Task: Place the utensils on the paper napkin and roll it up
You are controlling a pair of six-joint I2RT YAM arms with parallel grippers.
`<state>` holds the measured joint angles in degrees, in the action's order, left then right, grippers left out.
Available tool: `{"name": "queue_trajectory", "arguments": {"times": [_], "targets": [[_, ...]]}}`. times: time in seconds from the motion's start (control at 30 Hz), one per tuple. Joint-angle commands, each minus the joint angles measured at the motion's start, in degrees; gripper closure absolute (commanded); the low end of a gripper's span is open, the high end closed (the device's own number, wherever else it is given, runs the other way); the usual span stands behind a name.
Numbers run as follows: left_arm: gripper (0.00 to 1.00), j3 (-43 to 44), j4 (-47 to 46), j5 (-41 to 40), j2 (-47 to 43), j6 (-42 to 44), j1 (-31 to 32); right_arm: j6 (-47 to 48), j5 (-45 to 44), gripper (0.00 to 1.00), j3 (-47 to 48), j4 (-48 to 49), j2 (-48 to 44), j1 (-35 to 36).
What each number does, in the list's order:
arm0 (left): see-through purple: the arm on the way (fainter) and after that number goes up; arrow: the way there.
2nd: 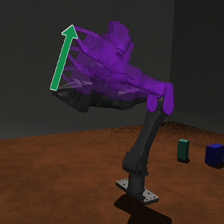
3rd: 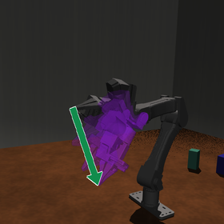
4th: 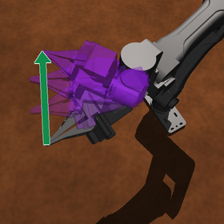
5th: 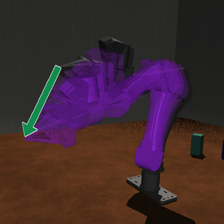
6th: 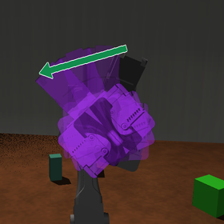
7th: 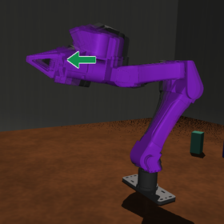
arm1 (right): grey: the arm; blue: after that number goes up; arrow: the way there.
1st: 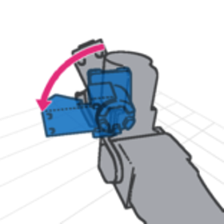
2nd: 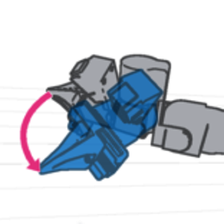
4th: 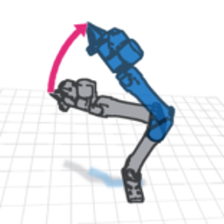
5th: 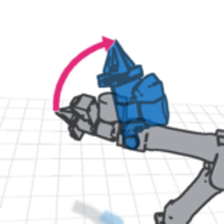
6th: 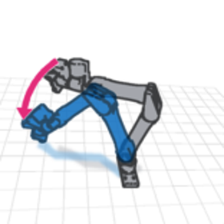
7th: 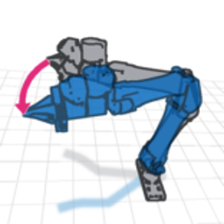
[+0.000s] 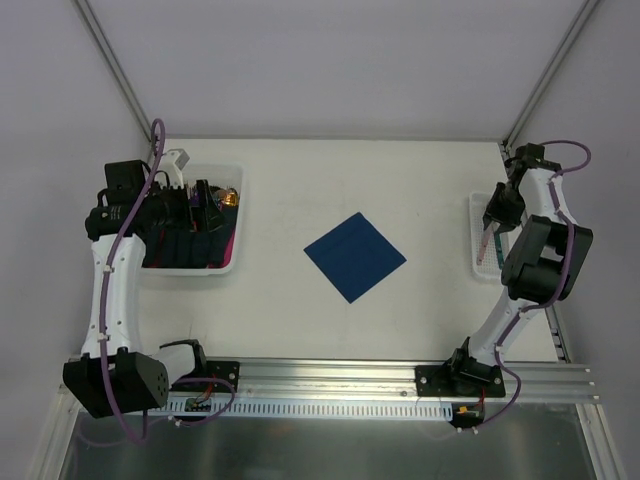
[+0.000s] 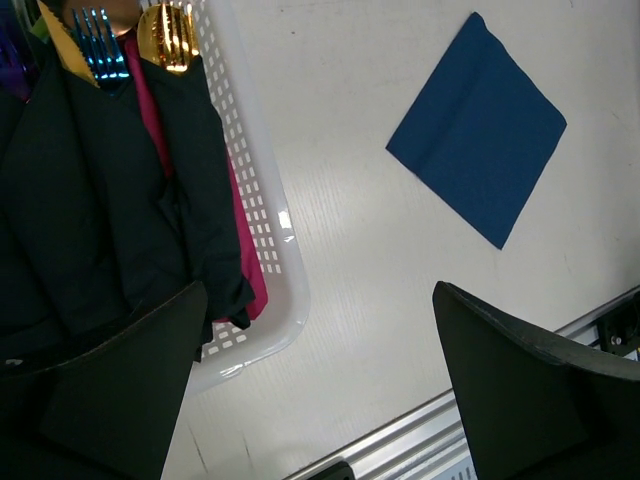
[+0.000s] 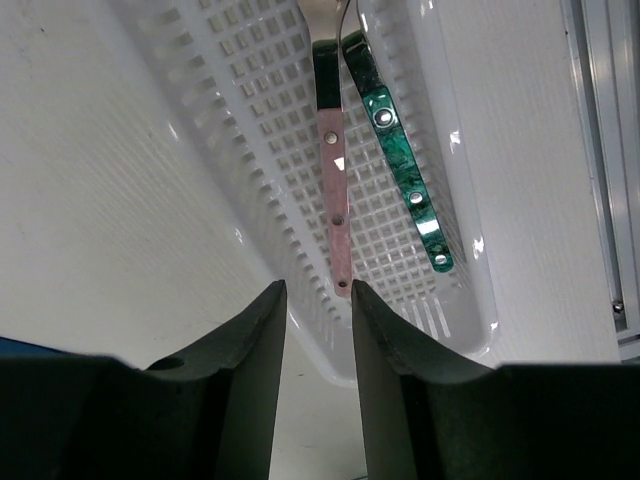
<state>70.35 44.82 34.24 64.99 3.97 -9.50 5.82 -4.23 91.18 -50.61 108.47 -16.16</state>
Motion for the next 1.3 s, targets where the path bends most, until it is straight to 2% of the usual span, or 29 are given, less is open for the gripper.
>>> {"name": "queue_trajectory", "arguments": {"times": [0.0, 0.3, 0.77, 0.93, 1.27], "targets": [[0.01, -0.21, -1.22, 2.76, 1.19, -0.10, -2.71, -2.75, 0.98, 0.65, -1.26, 3.31, 1.22, -0.01], [0.01, -0.56, -1.22, 7.94, 3.47, -0.54, -8.08, -4.42, -1.13, 0.65, -5.83, 10.35, 4.47, -0.01], [0.01, 0.67, -1.22, 11.11, 5.58, -1.42, -8.26, -3.19, -2.19, 0.64, -4.69, 11.59, 8.16, -0.18], [0.01, 0.84, -1.22, 12.17, 6.02, -1.68, -8.17, -2.31, -2.10, 0.60, -6.62, 12.55, 5.89, -0.27], [0.01, 1.28, -1.22, 13.49, 5.85, -1.86, -8.26, -1.87, -2.89, 0.61, -4.87, 10.71, 6.67, -1.33]]}}
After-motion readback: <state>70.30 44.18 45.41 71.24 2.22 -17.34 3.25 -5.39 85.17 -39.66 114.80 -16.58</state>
